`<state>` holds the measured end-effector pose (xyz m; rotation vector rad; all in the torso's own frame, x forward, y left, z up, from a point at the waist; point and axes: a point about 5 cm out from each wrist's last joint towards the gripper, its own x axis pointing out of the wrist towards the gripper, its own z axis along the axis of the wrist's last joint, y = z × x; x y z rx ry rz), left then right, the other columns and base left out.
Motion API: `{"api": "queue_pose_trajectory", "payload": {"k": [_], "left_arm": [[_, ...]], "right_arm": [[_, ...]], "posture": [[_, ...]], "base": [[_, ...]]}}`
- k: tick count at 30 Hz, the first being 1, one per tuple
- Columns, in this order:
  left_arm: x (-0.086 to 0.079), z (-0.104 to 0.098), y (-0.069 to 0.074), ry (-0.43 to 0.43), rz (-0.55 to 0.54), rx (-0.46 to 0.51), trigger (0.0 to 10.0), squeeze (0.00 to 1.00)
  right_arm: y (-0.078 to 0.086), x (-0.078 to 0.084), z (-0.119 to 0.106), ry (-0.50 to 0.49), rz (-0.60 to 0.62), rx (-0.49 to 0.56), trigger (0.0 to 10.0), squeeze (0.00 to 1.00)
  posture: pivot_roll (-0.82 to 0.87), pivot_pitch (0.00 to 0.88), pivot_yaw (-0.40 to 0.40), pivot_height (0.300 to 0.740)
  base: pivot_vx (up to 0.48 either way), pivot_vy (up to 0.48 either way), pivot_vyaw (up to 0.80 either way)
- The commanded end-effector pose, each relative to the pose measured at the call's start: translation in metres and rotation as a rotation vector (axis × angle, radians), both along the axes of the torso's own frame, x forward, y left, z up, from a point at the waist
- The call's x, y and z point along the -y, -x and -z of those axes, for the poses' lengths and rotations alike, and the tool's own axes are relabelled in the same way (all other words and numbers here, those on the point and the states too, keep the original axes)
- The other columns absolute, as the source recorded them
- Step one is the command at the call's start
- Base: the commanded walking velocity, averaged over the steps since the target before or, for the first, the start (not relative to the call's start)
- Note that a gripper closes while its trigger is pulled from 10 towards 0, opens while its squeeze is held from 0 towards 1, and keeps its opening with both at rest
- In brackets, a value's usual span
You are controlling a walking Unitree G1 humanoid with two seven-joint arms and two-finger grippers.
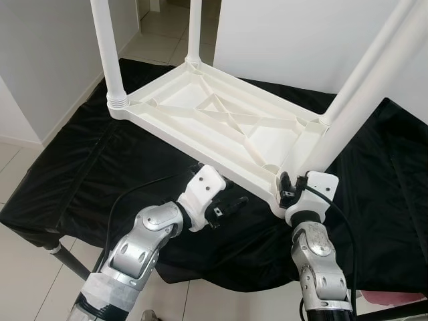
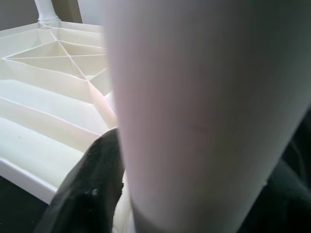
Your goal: Building children table
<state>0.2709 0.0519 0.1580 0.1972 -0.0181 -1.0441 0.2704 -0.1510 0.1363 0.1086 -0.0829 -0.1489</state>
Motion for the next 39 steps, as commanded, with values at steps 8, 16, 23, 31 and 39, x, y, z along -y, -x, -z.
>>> {"api": "queue_pose_trajectory", "payload": {"k": [8,16,23,31,39], "left_arm": [[0.004,0.001,0.004,0.0,0.012,-0.005,10.0,0.0],[0.002,0.001,0.004,0.002,0.0,-0.008,10.0,0.0],[0.0,0.001,0.004,0.003,-0.016,-0.007,10.0,0.0],[-0.002,-0.001,0.002,0.008,-0.035,-0.003,10.0,0.0],[-0.002,0.0,0.004,0.002,-0.029,-0.003,10.0,0.0]], "right_arm": [[0.008,-0.002,0.0,-0.022,-0.074,0.026,10.0,1.0],[0.008,0.016,0.002,0.026,-0.275,0.028,10.0,0.0],[-0.002,0.024,0.002,0.098,-0.418,0.036,10.0,0.0],[-0.012,0.03,0.003,0.145,-0.545,0.015,10.0,0.0],[-0.02,0.029,0.007,0.172,-0.687,0.002,10.0,0.0]], "posture": [[-0.01,0.05,-0.082,0.74],[0.0,0.061,-0.088,0.74],[0.01,0.069,-0.092,0.74],[0.02,0.064,-0.095,0.74],[0.02,0.057,-0.092,0.74]], "base": [[0.0,0.0,0.0],[0.0,0.0,0.0],[0.0,0.0,0.0],[0.0,0.0,0.0],[0.0,0.0,0.0]]}}
